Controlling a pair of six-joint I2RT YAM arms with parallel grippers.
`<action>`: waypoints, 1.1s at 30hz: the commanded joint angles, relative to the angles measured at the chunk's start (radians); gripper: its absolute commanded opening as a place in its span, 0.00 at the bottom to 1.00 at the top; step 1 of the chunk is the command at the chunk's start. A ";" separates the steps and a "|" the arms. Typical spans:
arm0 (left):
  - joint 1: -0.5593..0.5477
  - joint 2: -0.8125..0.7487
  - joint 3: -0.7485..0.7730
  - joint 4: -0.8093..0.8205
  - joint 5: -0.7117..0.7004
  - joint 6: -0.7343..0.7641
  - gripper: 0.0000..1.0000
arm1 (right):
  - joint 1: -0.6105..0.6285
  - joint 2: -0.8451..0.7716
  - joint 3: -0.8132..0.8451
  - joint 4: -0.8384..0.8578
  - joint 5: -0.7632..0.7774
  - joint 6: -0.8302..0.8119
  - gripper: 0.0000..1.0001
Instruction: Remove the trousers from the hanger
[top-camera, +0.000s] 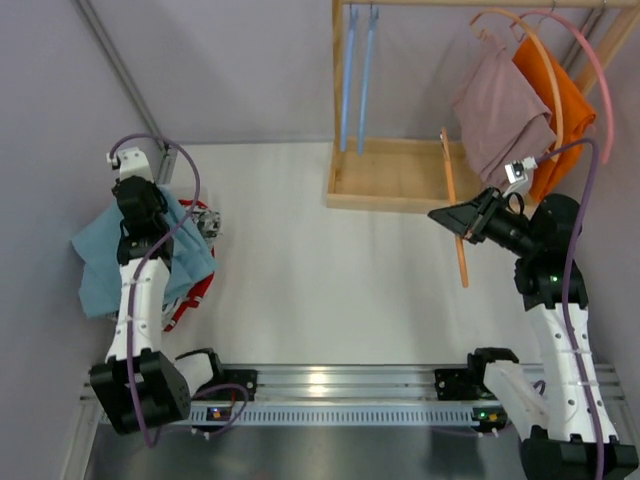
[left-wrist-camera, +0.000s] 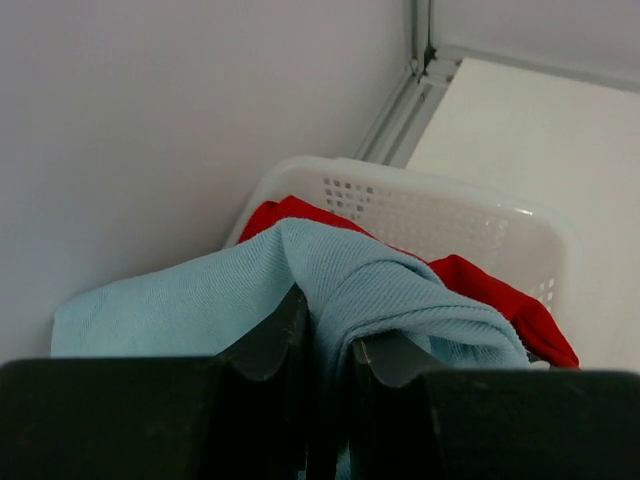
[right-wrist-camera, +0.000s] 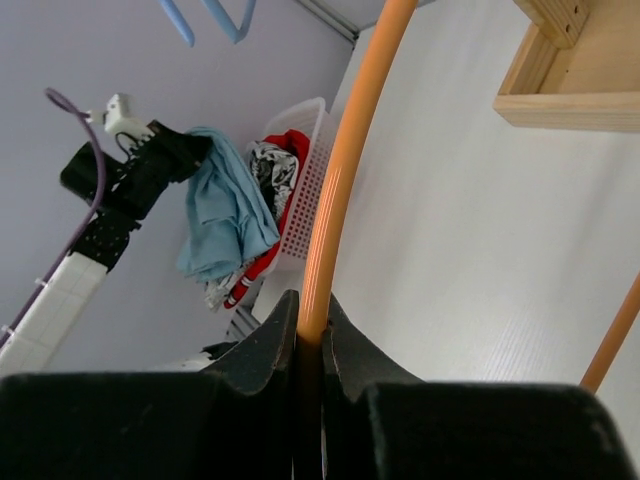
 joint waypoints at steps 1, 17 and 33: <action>0.003 0.074 0.031 0.148 0.057 -0.043 0.15 | 0.020 0.013 0.087 0.056 0.031 -0.031 0.00; 0.001 -0.183 0.154 -0.089 0.243 -0.085 0.98 | 0.199 0.271 0.380 0.136 0.229 0.121 0.00; 0.001 -0.266 0.148 -0.124 0.317 -0.136 0.98 | 0.302 0.618 0.874 0.074 0.404 0.167 0.00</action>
